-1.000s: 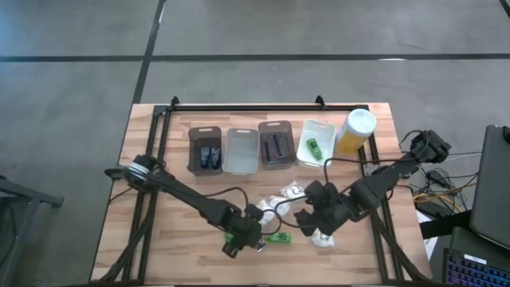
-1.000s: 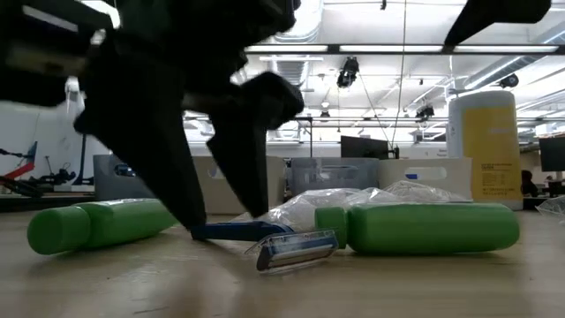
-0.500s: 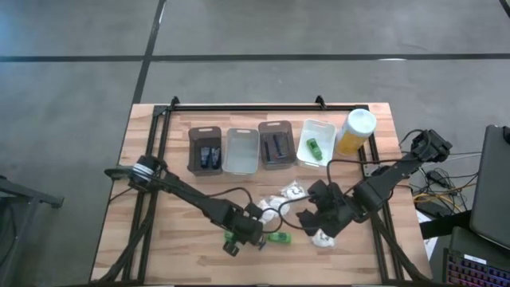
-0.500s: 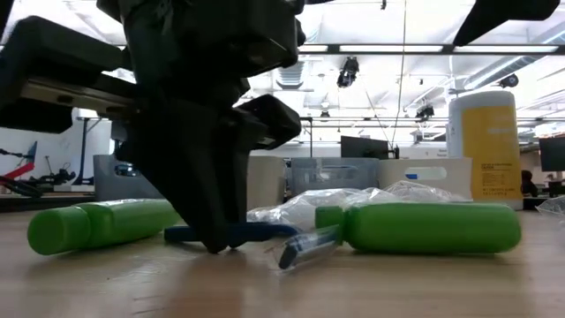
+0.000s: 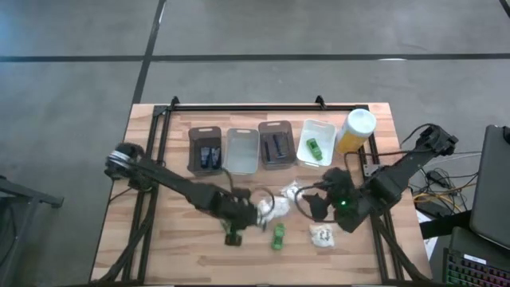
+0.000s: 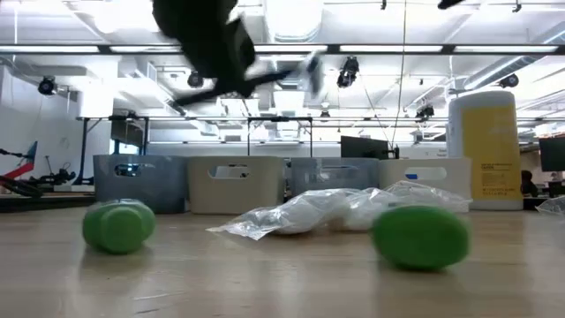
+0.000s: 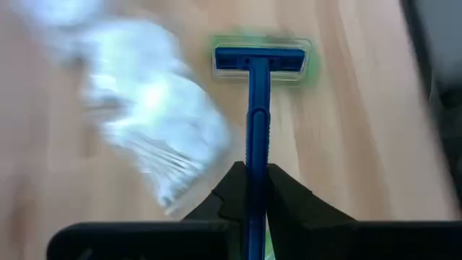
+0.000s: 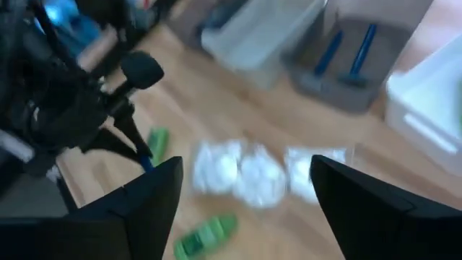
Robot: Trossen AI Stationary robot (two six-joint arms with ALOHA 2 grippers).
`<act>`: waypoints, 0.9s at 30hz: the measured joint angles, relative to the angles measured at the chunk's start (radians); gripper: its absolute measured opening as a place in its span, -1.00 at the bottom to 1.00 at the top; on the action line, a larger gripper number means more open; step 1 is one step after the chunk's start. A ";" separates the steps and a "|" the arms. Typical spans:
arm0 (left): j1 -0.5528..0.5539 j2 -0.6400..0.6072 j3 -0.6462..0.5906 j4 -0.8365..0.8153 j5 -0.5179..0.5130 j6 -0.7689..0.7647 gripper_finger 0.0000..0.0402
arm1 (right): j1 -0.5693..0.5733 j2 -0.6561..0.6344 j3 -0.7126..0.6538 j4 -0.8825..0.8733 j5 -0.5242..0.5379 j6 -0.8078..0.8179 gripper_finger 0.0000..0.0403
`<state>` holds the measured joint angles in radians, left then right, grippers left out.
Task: Pick & Place Travel size toiletries
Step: Put the blue razor into the right black bin
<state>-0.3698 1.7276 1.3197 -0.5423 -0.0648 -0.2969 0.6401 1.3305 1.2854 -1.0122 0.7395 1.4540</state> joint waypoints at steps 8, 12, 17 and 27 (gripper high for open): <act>0.230 -0.108 -0.030 0.194 -0.102 -0.723 -0.84 | 0.006 -0.068 -0.003 -0.010 0.216 0.044 0.38; 0.364 -0.094 -0.049 0.463 -0.094 -0.791 -0.83 | 0.003 -0.081 -0.003 -0.009 0.277 0.047 0.36; 0.523 -0.014 -0.053 0.477 -0.119 -0.890 -0.82 | 0.001 -0.093 -0.002 -0.008 0.312 0.047 0.41; 0.593 0.120 0.004 0.482 -0.146 -1.028 -0.78 | 0.001 -0.096 -0.002 -0.009 0.338 0.051 0.52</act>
<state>0.2231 1.8473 1.3237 -0.0604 -0.2107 -1.3244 0.6407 1.2346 1.2839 -1.0210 1.0771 1.5054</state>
